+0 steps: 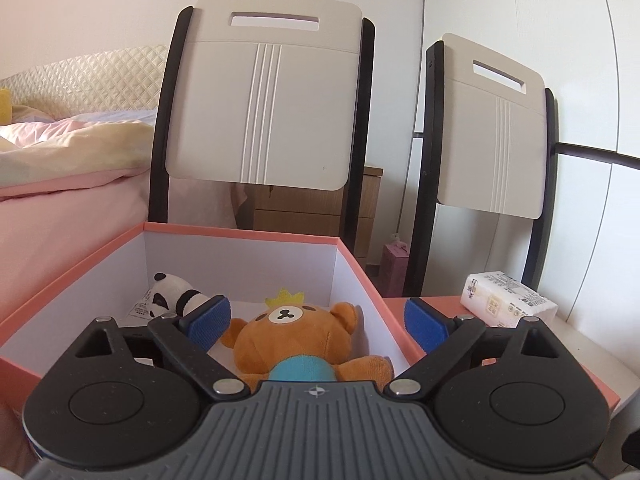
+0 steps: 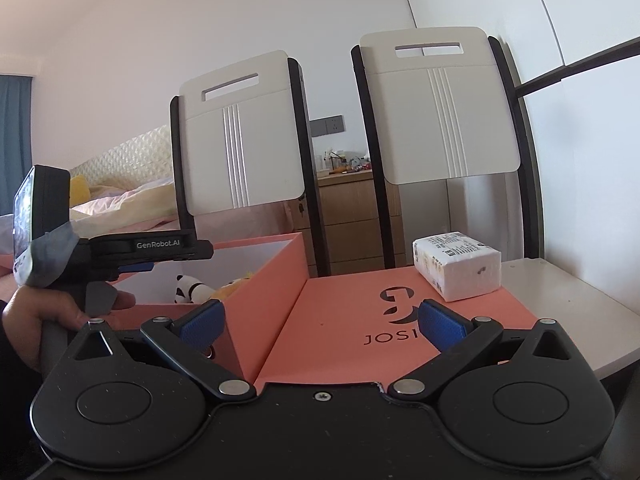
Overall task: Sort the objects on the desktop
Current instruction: 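Lower the teddy bear into the box and open the left gripper, then move the right tool to the white tissue packet and close on it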
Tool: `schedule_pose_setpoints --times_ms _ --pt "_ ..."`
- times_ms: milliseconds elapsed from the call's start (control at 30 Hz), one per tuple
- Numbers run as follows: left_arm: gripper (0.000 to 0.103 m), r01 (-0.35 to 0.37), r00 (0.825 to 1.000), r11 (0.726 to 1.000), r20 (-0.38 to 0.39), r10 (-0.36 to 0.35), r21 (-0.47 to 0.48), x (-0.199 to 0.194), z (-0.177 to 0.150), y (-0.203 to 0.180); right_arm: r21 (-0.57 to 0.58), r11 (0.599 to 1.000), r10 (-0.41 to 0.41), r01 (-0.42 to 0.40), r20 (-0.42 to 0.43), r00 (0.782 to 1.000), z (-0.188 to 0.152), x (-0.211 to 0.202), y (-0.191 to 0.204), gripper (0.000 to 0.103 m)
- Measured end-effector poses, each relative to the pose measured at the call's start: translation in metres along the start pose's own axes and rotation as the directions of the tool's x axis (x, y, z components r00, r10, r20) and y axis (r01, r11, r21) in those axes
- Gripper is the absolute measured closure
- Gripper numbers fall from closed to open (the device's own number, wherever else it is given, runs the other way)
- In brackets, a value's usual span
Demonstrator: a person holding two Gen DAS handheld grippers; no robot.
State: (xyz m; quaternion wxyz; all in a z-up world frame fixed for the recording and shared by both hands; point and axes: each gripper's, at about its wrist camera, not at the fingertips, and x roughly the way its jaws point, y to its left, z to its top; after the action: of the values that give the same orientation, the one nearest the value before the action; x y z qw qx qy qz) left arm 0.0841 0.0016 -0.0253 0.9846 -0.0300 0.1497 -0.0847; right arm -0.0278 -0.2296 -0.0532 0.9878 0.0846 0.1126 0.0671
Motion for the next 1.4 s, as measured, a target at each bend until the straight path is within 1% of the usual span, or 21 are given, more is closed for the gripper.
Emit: schedule_pose_setpoints --times_ms 167,300,400,467,667,733,800,900,1000,1100,1200,1400 --pt "0.008 0.014 1.000 1.000 0.024 -0.015 0.025 -0.014 -0.003 0.000 0.006 1.000 -0.020 0.020 0.019 1.000 0.002 0.001 0.001 0.001" --pt "0.008 0.011 0.999 1.000 0.038 -0.012 0.020 -0.024 -0.007 0.005 0.009 1.000 -0.027 0.027 0.040 0.999 0.002 0.000 0.003 0.001" --pt "0.008 -0.007 0.999 1.000 0.052 0.008 -0.004 -0.033 -0.010 0.013 0.016 1.000 -0.023 0.022 0.051 0.998 0.003 0.000 0.005 0.001" --pt "0.008 -0.011 0.999 1.000 0.048 0.012 -0.016 -0.038 -0.013 0.019 0.019 1.000 -0.021 0.020 0.058 0.998 0.004 0.002 0.008 0.001" --pt "0.008 0.000 0.999 1.000 0.035 0.001 -0.027 -0.053 -0.026 0.036 -0.002 0.999 -0.032 0.032 0.058 0.998 0.003 0.009 0.022 0.001" --pt "0.008 -0.004 0.999 1.000 0.046 0.004 -0.016 -0.059 -0.028 0.042 -0.008 0.999 -0.040 0.040 0.053 0.998 0.003 0.013 0.025 0.001" --pt "0.008 -0.026 0.997 1.000 0.066 0.027 -0.009 -0.065 -0.027 0.050 -0.001 0.999 -0.038 0.038 0.056 0.998 0.004 0.014 0.025 0.001" --pt "0.008 -0.036 0.995 0.999 0.086 0.039 -0.036 -0.072 -0.025 0.063 0.009 0.999 -0.035 0.034 0.070 0.997 0.005 0.016 0.025 0.001" --pt "0.007 -0.036 0.995 0.998 0.091 0.040 -0.052 -0.074 -0.026 0.070 0.006 0.999 -0.040 0.040 0.057 0.998 0.005 0.022 0.029 0.001" --pt "0.007 -0.040 0.996 0.998 0.075 0.044 -0.050 -0.071 -0.027 0.072 -0.007 0.999 -0.037 0.038 0.040 0.998 0.004 0.028 0.033 0.001" --pt "0.007 -0.033 0.997 0.998 0.064 0.036 -0.051 -0.070 -0.027 0.072 -0.014 0.999 -0.039 0.039 0.033 0.999 0.003 0.031 0.036 0.001" --pt "0.007 -0.020 0.998 0.999 0.067 0.023 -0.042 -0.072 -0.028 0.071 -0.007 0.999 -0.051 0.051 0.019 0.999 0.003 0.033 0.032 0.001"
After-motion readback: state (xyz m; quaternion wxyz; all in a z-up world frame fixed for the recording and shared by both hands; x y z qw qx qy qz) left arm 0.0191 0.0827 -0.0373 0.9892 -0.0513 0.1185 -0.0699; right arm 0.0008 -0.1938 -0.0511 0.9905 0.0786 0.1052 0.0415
